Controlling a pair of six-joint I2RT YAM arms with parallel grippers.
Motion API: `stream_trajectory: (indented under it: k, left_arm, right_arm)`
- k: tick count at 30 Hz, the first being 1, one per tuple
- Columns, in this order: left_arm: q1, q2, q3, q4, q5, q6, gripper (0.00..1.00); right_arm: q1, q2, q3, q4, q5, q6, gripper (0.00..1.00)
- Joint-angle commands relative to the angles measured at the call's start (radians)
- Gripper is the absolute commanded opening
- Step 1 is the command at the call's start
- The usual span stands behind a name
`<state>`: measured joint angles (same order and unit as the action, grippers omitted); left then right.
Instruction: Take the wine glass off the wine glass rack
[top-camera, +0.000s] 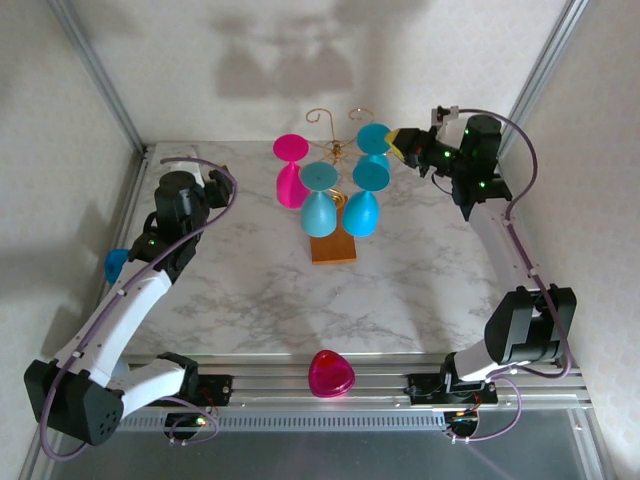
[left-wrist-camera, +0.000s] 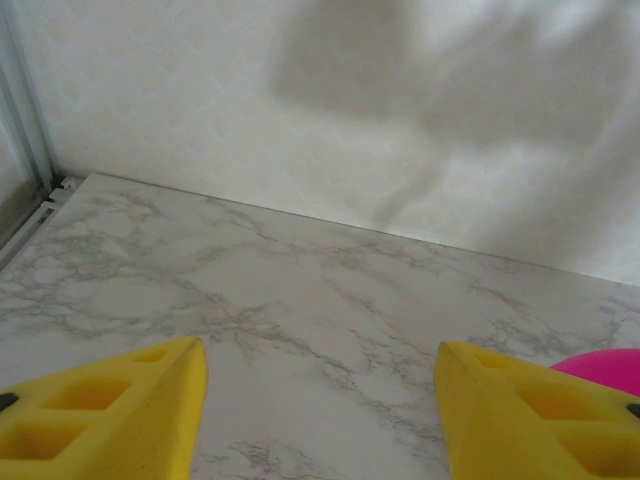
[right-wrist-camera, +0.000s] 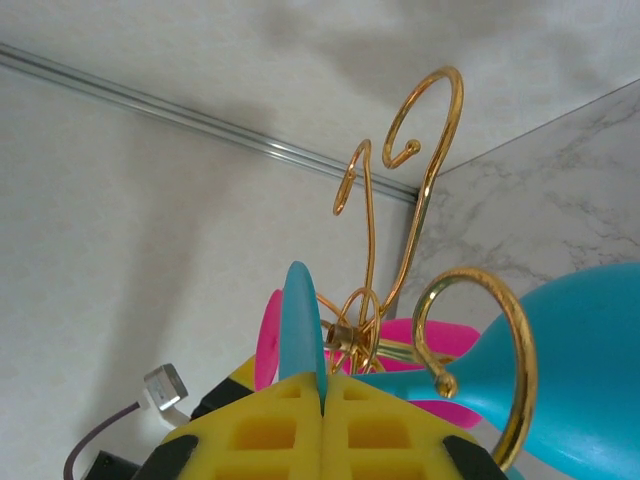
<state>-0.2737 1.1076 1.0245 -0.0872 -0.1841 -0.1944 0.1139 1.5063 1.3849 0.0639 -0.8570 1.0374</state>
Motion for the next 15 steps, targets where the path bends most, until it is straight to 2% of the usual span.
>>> stream_trajectory:
  k: [1,15]
  left_arm:
    - [-0.01,-0.004,-0.003,0.022,-0.002,-0.003,0.61]
    - [-0.025,0.005,0.006,0.012,0.053,-0.025,0.61]
  right_arm:
    - [0.008,0.022,0.055,0.032,0.008,0.01,0.0]
    - [0.008,0.118,0.151,0.057,0.018,0.034,0.0]
